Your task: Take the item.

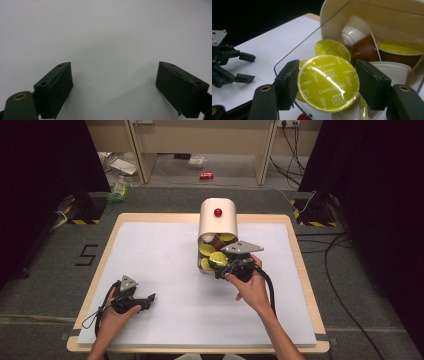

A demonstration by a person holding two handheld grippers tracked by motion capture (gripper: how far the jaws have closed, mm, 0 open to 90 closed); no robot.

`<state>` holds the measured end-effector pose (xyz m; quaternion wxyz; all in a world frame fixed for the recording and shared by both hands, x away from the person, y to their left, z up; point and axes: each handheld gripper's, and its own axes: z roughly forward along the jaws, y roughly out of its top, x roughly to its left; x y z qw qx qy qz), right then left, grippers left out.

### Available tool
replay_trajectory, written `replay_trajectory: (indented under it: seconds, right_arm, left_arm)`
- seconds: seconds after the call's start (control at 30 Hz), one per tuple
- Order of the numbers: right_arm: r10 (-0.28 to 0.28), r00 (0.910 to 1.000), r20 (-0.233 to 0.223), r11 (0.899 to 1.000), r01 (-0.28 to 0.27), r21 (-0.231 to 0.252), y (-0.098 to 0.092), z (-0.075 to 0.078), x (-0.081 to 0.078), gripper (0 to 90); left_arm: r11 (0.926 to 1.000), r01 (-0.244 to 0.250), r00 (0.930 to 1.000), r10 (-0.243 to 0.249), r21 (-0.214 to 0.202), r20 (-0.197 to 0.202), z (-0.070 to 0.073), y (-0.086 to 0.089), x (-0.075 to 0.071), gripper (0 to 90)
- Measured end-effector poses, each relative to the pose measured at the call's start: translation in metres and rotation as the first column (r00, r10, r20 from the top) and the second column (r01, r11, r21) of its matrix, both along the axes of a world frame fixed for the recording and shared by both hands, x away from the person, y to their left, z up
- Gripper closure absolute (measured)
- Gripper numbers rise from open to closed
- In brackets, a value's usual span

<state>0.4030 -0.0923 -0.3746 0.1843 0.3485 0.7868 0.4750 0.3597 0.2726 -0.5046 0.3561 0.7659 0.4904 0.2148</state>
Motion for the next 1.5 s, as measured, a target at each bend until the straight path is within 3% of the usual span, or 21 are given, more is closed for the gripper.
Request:
replay_trajectory:
  seconds: [0.8,1.23,1.5]
  right_arm:
    - [-0.035,0.9975,0.061,0.999,0.032,0.04,-0.037,0.027,-0.016,38.2]
    - [-0.104,0.9925,0.064,0.994,0.101,0.048,-0.069,0.029,-0.017,38.2]
    - [-0.146,0.9882,0.047,0.989,0.144,0.036,-0.086,0.022,-0.012,38.2]
  left_arm:
    - [1.0,0.0,1.0,0.0,0.0,0.0,0.0,0.0,0.0,13.3]
    - [1.0,0.0,1.0,0.0,-0.001,0.0,0.0,0.0,0.0,13.3]
    - [1.0,0.001,1.0,-0.001,0.001,0.001,0.0,0.0,0.0,13.3]
